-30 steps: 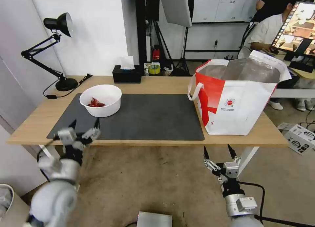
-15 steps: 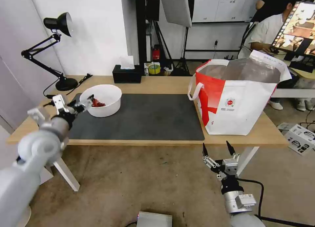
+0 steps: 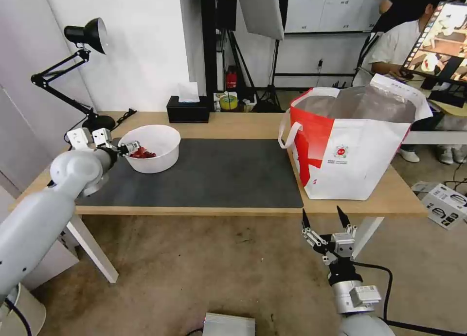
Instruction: Pick up the trash from the table and place it into the takeout bag.
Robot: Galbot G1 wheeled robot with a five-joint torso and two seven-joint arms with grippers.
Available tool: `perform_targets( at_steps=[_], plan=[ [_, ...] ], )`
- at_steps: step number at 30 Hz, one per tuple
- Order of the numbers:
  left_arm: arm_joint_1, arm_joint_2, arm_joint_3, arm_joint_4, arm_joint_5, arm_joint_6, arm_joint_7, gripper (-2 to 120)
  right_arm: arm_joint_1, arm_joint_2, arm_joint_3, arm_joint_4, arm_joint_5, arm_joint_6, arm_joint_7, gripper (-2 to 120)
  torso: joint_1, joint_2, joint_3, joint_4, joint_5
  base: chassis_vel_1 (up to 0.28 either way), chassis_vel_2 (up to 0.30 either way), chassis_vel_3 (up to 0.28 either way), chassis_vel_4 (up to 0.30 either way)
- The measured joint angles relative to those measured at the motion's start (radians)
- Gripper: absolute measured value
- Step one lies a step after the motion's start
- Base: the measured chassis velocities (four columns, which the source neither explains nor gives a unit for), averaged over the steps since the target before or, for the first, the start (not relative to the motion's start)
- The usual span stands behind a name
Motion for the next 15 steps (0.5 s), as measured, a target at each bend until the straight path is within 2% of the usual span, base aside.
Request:
perform_targets(
  at_steps=[7, 15],
  plan=[
    [-0.042, -0.01, 0.048, 0.054, 0.01, 0.017, 0.001, 100, 0.005, 0.0, 0.0, -0.001, 0.001, 0.0, 0.001, 88, 0.0, 0.0, 0.0, 0.0002, -0.0001, 0.0, 0.0, 0.0, 0.0],
    [-0.148, -0.021, 0.129, 0.142, -0.02, 0.095, -0.035, 100, 0.008, 0.0, 0.0, -0.002, 0.002, -0.002, 0.002, 86, 0.0, 0.0, 0.0, 0.0002, 0.0, 0.0, 0.0, 0.0, 0.0]
  ],
)
